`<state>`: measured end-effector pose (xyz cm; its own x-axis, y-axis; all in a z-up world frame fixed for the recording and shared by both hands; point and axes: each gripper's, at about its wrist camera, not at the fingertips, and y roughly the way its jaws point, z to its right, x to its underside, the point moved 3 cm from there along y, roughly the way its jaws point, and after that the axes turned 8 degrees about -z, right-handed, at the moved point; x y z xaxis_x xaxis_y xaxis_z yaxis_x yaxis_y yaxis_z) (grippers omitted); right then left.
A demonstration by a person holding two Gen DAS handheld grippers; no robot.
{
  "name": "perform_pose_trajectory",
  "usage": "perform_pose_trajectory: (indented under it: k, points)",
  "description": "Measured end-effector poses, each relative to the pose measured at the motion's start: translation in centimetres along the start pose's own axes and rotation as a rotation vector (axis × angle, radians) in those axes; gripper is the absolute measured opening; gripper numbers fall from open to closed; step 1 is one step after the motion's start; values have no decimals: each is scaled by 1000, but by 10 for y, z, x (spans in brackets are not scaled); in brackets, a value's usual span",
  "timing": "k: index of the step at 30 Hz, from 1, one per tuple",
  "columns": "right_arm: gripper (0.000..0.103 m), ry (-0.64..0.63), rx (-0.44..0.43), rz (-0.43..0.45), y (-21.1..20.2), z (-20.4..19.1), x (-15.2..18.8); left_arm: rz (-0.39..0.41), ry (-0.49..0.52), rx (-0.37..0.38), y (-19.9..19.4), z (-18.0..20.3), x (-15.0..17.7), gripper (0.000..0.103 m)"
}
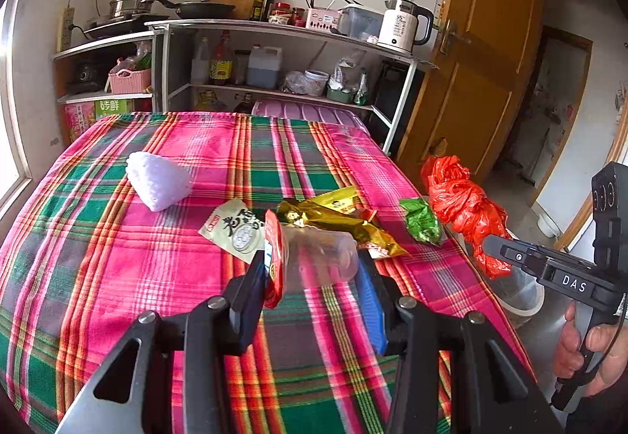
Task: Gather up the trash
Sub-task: 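Carry the clear cup and red plastic bag over the white bin with both tools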
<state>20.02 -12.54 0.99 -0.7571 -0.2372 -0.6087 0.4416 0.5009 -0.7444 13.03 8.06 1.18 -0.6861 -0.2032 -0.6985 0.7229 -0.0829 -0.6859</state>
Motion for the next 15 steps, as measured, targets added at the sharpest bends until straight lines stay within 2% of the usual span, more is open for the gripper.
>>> perform_pose_trajectory:
  k: [15]
  points:
    - [21, 127, 55, 36, -41, 61, 27, -42, 120, 132, 20, 85, -1, 46]
